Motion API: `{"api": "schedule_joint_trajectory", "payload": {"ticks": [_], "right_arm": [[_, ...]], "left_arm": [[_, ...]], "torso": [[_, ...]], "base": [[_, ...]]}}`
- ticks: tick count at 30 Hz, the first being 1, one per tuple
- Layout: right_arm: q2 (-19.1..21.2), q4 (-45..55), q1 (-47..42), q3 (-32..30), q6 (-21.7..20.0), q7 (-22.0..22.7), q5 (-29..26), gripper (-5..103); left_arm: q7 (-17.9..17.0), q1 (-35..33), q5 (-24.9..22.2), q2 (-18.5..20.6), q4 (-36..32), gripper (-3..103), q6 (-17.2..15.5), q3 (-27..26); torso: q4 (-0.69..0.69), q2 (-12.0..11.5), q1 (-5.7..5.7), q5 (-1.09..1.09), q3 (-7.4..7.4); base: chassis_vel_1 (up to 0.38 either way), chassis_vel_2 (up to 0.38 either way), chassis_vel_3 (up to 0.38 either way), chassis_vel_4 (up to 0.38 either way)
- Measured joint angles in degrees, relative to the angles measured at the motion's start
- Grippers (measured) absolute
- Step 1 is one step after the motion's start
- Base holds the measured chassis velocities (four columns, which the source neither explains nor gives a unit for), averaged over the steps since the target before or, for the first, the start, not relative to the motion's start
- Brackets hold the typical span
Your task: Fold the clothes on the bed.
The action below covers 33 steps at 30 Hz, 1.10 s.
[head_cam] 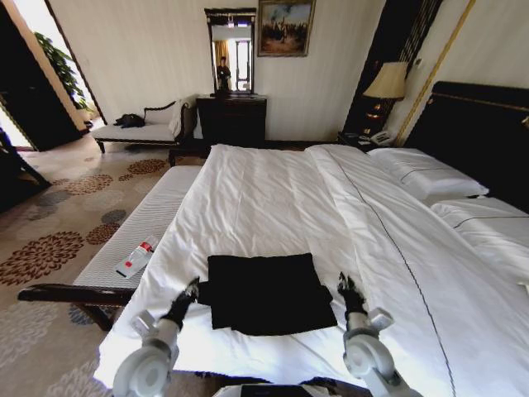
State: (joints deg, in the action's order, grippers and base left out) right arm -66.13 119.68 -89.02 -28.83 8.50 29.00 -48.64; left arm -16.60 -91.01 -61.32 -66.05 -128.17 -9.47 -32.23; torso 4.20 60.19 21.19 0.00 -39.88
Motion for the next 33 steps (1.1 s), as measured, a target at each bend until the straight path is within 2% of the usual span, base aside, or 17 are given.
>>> {"api": "schedule_joint_trajectory", "payload": {"ticks": [1,2,5,6,7,8,9,10,11,12,15,17,19,21,28,29,33], "right_arm": [[0.00,0.00,0.00,0.00,0.00,0.00,0.00,41],[0.09,-0.05,0.87,-0.48,0.01,0.03,-1.05,47],[0.45,-2.79,4.36,-0.81,0.00,0.37,-3.15,63],[0.45,-2.79,4.36,-0.81,0.00,0.37,-3.15,63],[0.46,-3.68,5.34,-0.41,-0.04,0.50,-3.48,69],[0.53,-4.60,6.30,0.42,-0.18,0.66,-3.86,74],[0.70,-5.83,7.78,1.90,-0.50,0.86,-4.35,74],[0.77,-7.15,9.33,3.48,-0.84,0.90,-4.64,80],[0.77,-7.15,9.33,3.48,-0.84,0.90,-4.64,80],[0.66,-7.98,10.04,4.29,-1.00,0.89,-4.68,85],[-0.04,-10.06,10.54,5.09,-1.09,0.89,-4.76,98],[-0.14,-10.55,10.61,5.11,-1.09,0.89,-4.81,98],[-0.17,-11.36,10.81,5.11,-1.09,0.89,-4.95,100],[-0.17,-11.76,11.02,5.11,-1.09,0.89,-5.03,100],[-0.96,-13.38,12.51,5.58,-1.08,0.95,-5.12,100],[-1.24,-13.55,12.72,5.70,-1.08,0.97,-5.13,100],[-1.64,-13.91,13.03,5.74,-1.09,1.01,-5.13,100]], "left_arm": [[0.00,0.00,0.00,0.00,0.00,33,0.00,0.00],[-0.39,2.18,-0.70,0.18,1.91,33,-0.53,-0.11],[-1.37,9.92,-1.19,0.49,10.89,50,-1.92,1.77],[-1.37,9.92,-1.19,0.49,10.89,50,-1.92,1.77],[-1.49,12.26,-0.83,0.39,14.00,55,-2.17,2.44],[-1.48,14.05,-0.34,0.13,16.85,55,-2.31,2.83],[-1.49,15.09,0.17,-0.26,19.19,60,-2.40,2.86],[-1.55,15.99,0.59,-0.78,21.76,66,-2.50,2.77],[-1.55,15.99,0.59,-0.78,21.76,66,-2.50,2.77],[-1.59,17.01,0.83,-1.08,23.90,72,-2.58,2.96],[-1.44,20.57,1.51,-1.82,29.18,88,-2.67,4.80],[-1.35,21.46,1.62,-2.04,30.21,88,-2.67,5.41],[-0.99,22.77,1.95,-2.41,31.47,97,-2.56,6.59],[-0.62,23.34,2.21,-2.53,31.85,99,-2.26,7.40],[1.20,25.06,4.16,-2.03,33.14,100,-0.78,12.21],[1.33,25.43,4.39,-1.96,33.47,103,-0.61,13.12],[1.56,26.55,4.47,-2.31,34.19,99,-0.11,15.52]], "torso": [[0.00,0.00,0.00,0.00,0.00],[0.00,0.00,0.00,0.00,-0.01],[-0.01,-0.01,0.02,-0.01,-0.02],[-0.01,-0.01,0.02,-0.01,-0.02],[0.01,-0.01,0.02,-0.02,-0.01],[0.05,-0.01,0.02,-0.02,-0.01],[0.05,-0.01,0.02,-0.01,-0.02],[-0.01,-0.01,0.02,0.00,-0.02],[-0.01,-0.01,0.02,0.00,-0.02],[-0.06,-0.01,0.02,0.02,-0.02],[-0.01,-0.01,0.02,-0.01,-0.02],[0.01,-0.01,0.02,0.00,-0.02],[0.01,-0.01,0.02,0.00,-0.01],[0.00,-0.01,0.02,0.01,-0.01],[-0.01,-0.01,0.01,0.01,-0.01],[-0.01,-0.01,0.01,0.01,-0.01],[-0.01,-0.01,0.01,0.01,-0.01]], "base": [[0.000,0.000,0.000,0.000],[0.000,0.000,0.000,0.000],[0.000,0.000,0.000,0.000],[0.000,0.000,0.000,0.000],[0.000,0.000,0.000,0.000],[0.000,0.000,0.000,0.000],[0.000,0.000,0.000,0.000],[0.000,0.000,0.000,0.000],[0.000,0.000,0.000,0.000],[0.000,0.000,0.000,0.000],[0.000,0.000,0.000,0.000],[0.000,0.000,0.000,0.000],[0.000,0.000,0.000,0.000],[0.000,0.000,0.000,0.000],[0.000,0.000,0.000,0.000],[0.000,0.000,0.000,0.000],[0.000,0.000,0.000,0.000]]}}
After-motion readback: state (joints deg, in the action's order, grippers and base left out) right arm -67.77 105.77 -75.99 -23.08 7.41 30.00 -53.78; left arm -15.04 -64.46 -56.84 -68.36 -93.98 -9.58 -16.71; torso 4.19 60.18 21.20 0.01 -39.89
